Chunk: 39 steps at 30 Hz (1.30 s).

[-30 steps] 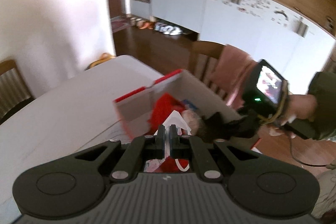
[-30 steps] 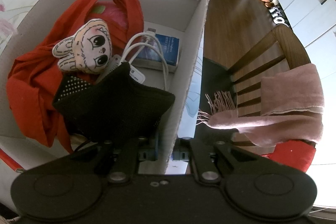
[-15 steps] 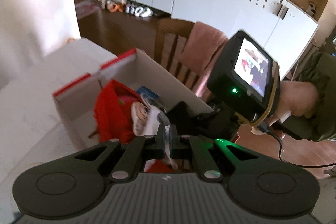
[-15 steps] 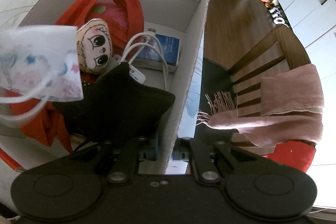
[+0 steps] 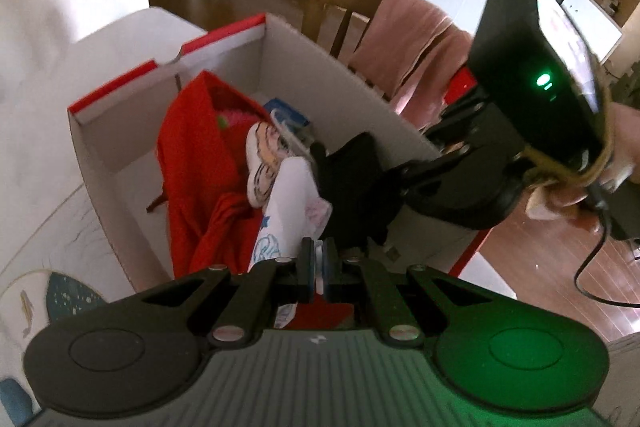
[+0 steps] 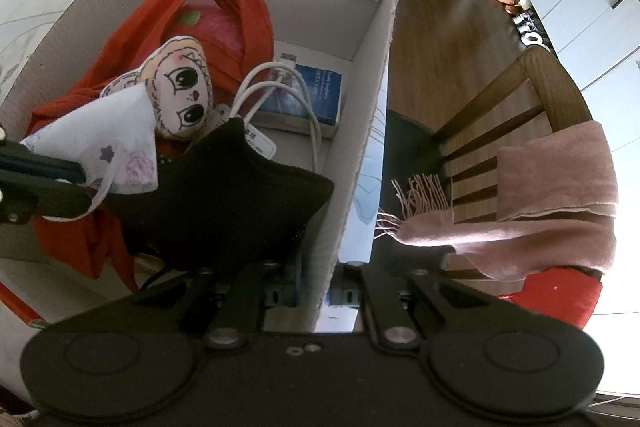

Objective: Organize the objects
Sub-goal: 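Carry the mask pouch over the box with the left tool, then lower the mask pouch into the box and open the left tool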

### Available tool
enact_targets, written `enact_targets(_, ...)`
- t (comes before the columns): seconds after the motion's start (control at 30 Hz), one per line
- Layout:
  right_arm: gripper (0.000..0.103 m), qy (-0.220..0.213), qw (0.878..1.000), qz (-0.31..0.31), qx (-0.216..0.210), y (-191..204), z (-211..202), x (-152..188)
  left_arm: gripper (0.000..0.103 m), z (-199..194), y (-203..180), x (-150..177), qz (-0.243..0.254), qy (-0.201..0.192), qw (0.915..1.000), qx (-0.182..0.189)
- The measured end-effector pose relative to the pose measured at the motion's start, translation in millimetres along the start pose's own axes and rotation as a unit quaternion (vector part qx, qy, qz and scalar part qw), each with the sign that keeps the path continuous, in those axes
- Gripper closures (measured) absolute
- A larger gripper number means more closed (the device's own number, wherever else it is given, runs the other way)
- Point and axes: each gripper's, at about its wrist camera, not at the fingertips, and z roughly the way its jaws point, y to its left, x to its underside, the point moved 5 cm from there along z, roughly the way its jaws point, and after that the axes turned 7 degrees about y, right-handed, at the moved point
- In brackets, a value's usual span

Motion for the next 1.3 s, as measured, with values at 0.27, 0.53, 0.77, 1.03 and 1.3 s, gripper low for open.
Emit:
enact_targets(0.27,0.094,0.000,1.000,0.000,0.000,-0.5,-0.1,0.1,0.097,-3.0,6.0,15.3,-0.014,0.004,0.9999,-0.003)
enact_targets(0.53,0.094,0.000,1.000,-0.001,0.000,-0.6,-0.4,0.3,0.039,-30.5,8.3,24.4,-0.024,-0.037,0.9990,-0.011)
enact_targets(0.77,0.094,0.000,1.000,-0.001,0.001,-0.9,-0.3,0.5,0.033,-63.9,9.4,27.6,-0.036,-0.082,0.9958,-0.018)
enact_targets(1.03,0.094,-0.001,1.000,-0.001,0.002,-1.2,-2.6,1.0,0.029,-95.5,13.2,32.6,-0.056,-0.113,0.9914,-0.033)
enact_targets(1.3,0.094,-0.013,1.000,0.003,0.009,0.1,-23.6,4.6,0.026,-115.5,14.2,39.0,-0.052,-0.144,0.9873,-0.041)
